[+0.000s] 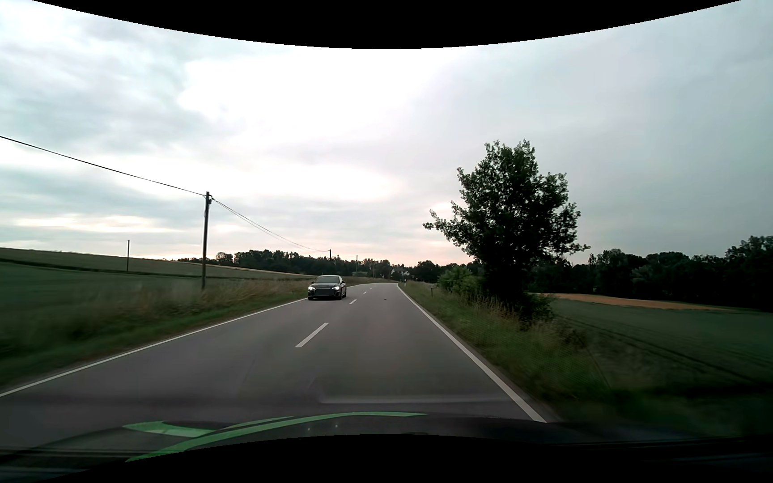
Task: Follow the waypoints while adhering to traffic rules and regulations
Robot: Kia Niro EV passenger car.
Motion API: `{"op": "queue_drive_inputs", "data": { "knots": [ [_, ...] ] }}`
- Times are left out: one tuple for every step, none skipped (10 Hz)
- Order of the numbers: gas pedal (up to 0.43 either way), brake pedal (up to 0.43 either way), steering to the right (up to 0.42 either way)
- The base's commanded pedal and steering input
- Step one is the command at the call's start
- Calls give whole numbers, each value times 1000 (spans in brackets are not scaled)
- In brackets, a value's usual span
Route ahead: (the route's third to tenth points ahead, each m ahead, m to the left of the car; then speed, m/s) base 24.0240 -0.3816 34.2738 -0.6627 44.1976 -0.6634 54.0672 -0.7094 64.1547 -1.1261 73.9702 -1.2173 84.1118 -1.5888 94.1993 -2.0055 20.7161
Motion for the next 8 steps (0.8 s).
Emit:
{"op": "queue_drive_inputs", "data": {
  "knots": [
    [110,0,-1],
    [110,0,-1],
    [98,0,-2],
    [87,0,-1],
    [87,0,-1],
    [79,0,-1],
    [79,0,-1],
    [79,0,-1]
  ]
}}
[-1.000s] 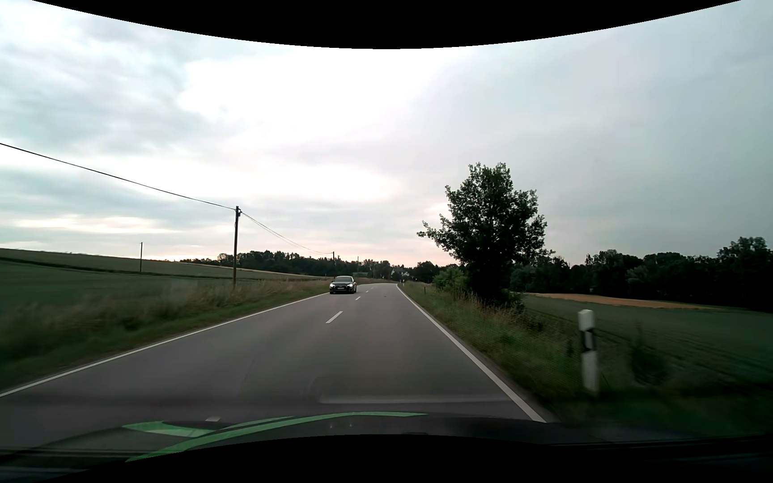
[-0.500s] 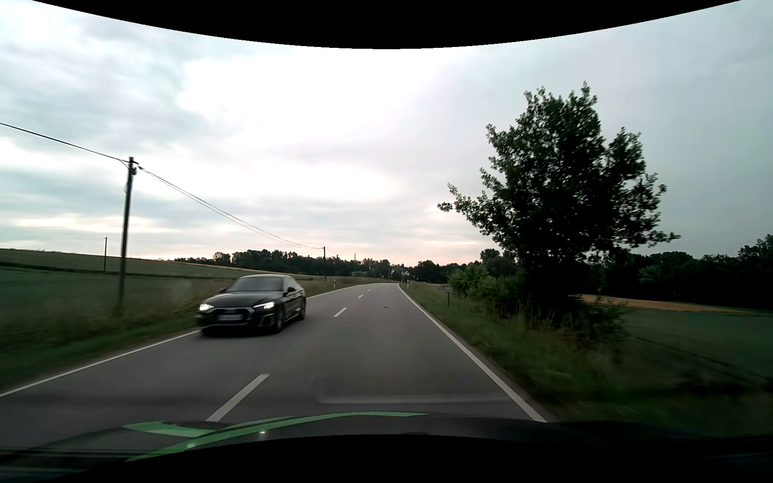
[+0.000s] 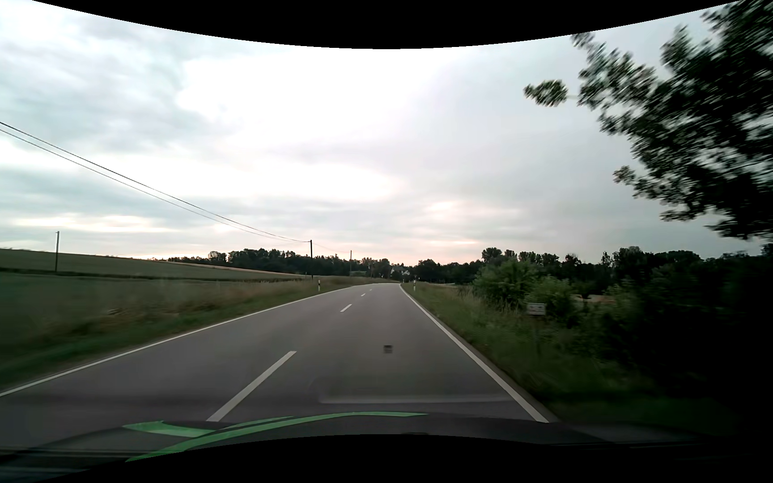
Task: Follow the waypoints while adhering to traffic rules and regulations
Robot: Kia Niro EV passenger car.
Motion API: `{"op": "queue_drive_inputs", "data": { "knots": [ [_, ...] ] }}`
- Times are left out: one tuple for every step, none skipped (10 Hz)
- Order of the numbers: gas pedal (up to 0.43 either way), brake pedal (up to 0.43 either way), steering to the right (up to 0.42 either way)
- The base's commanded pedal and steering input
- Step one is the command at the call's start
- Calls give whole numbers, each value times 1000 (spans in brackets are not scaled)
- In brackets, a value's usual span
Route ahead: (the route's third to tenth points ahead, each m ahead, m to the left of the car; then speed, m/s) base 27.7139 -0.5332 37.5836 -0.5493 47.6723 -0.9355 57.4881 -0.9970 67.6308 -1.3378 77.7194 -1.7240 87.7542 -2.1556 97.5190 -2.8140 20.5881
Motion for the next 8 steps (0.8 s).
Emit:
{"op": "queue_drive_inputs", "data": {
  "knots": [
    [79,0,-1],
    [79,0,-1],
    [79,0,-1],
    [79,0,-1],
    [67,0,-1],
    [67,0,-1],
    [67,0,-1],
    [67,0,-1]
  ]
}}
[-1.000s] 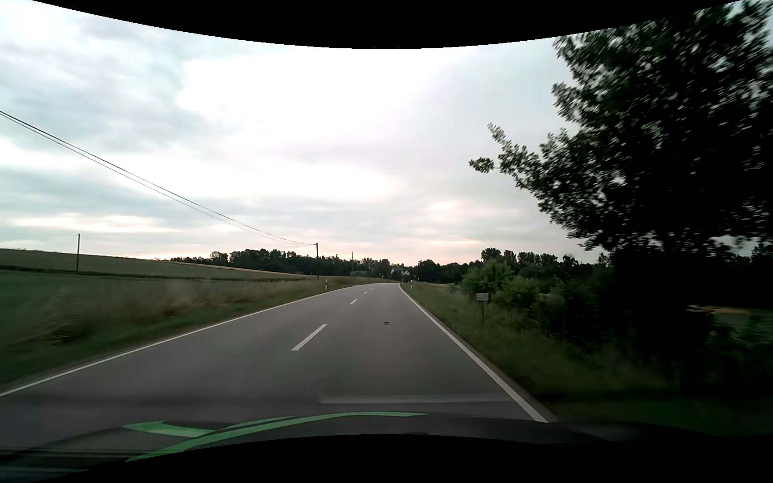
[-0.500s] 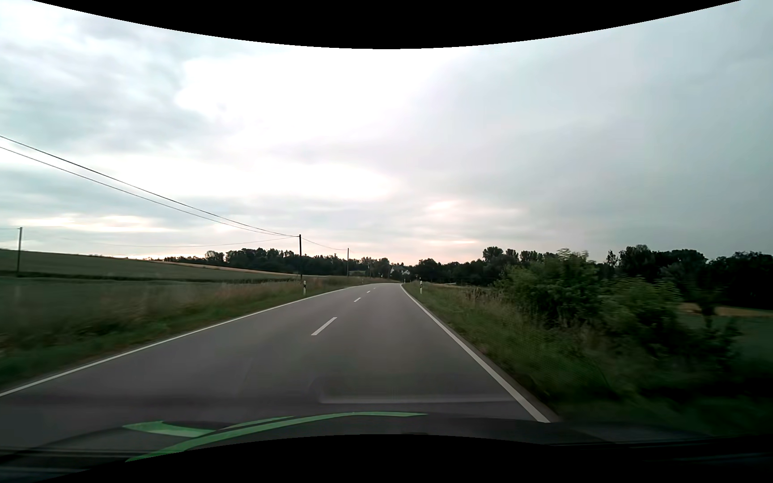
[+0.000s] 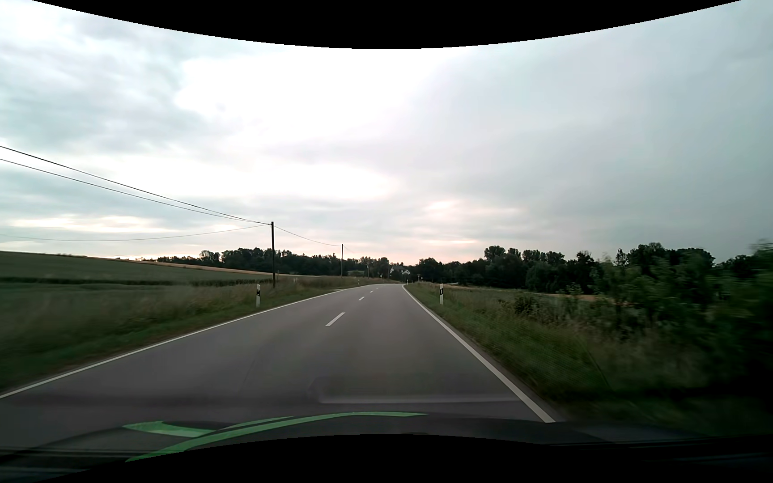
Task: Follow the waypoints while adhering to traffic rules and regulations
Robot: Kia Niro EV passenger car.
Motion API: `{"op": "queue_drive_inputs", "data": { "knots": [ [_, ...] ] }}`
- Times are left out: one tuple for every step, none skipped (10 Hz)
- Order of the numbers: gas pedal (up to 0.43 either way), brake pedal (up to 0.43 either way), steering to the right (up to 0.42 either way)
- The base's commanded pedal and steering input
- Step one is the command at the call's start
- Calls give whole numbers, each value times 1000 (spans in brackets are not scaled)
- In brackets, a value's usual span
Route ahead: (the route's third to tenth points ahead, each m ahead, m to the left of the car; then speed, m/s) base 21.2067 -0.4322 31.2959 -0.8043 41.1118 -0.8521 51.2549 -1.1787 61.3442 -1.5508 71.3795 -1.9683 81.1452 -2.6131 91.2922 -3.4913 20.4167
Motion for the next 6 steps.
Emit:
{"op": "queue_drive_inputs", "data": {
  "knots": [
    [67,0,0],
    [67,0,0],
    [67,0,0],
    [67,0,1],
    [67,0,1],
    [67,0,1]
  ]
}}
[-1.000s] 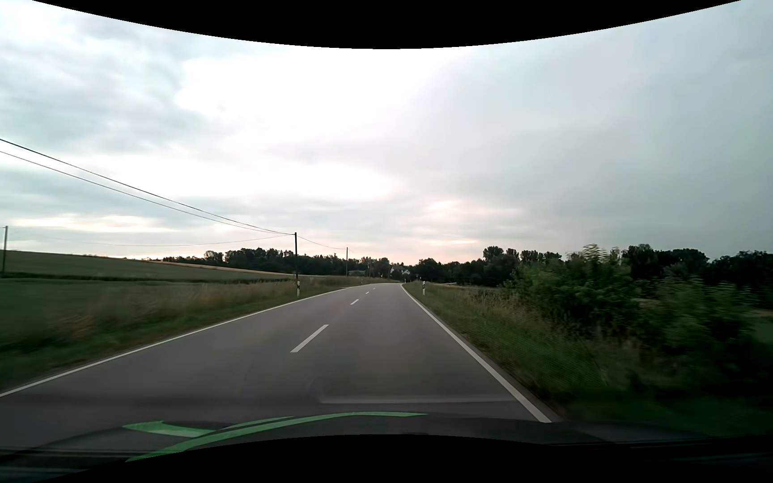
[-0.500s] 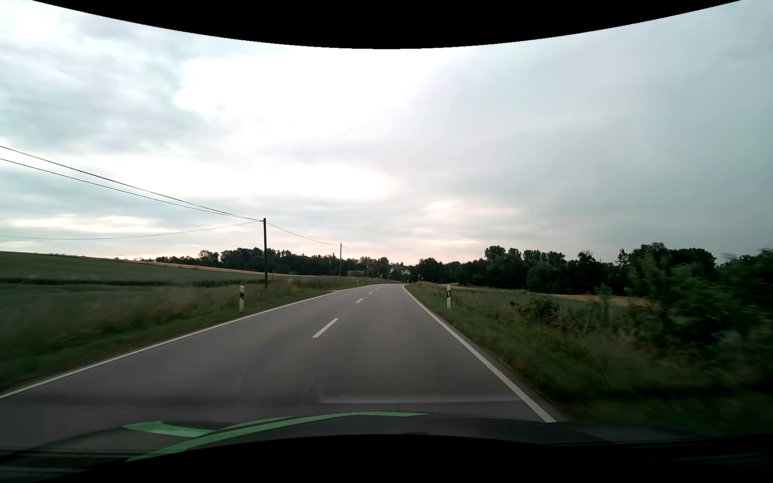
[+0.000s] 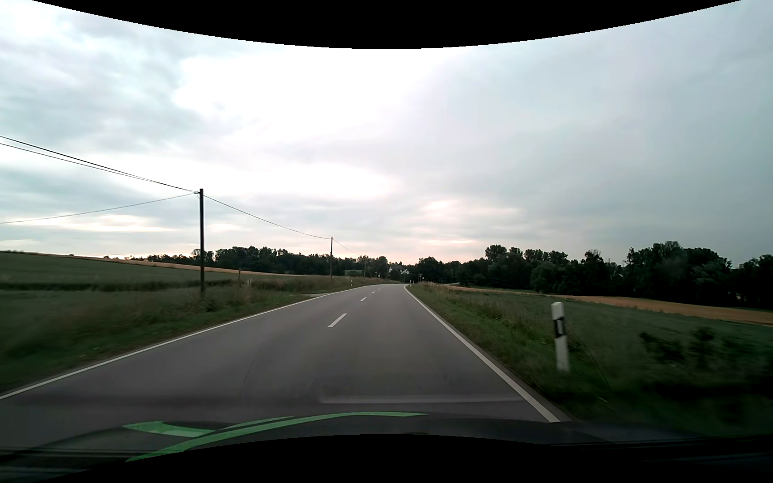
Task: Follow the waypoints while adhering to traffic rules and regulations
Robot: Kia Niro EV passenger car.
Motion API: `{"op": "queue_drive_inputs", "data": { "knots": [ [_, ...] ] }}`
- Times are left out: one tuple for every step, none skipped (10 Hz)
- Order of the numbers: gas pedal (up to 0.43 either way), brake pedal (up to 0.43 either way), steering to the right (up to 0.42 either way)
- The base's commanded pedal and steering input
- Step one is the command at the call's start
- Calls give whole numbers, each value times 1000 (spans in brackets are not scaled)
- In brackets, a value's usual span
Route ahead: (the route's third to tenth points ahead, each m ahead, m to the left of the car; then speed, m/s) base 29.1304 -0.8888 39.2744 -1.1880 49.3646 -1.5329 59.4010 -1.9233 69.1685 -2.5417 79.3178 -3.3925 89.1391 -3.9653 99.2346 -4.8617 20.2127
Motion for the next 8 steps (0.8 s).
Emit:
{"op": "queue_drive_inputs", "data": {
  "knots": [
    [67,0,2],
    [67,0,2],
    [67,0,3],
    [67,0,3],
    [67,0,3],
    [67,0,3],
    [67,0,3],
    [67,0,3]
  ]
}}
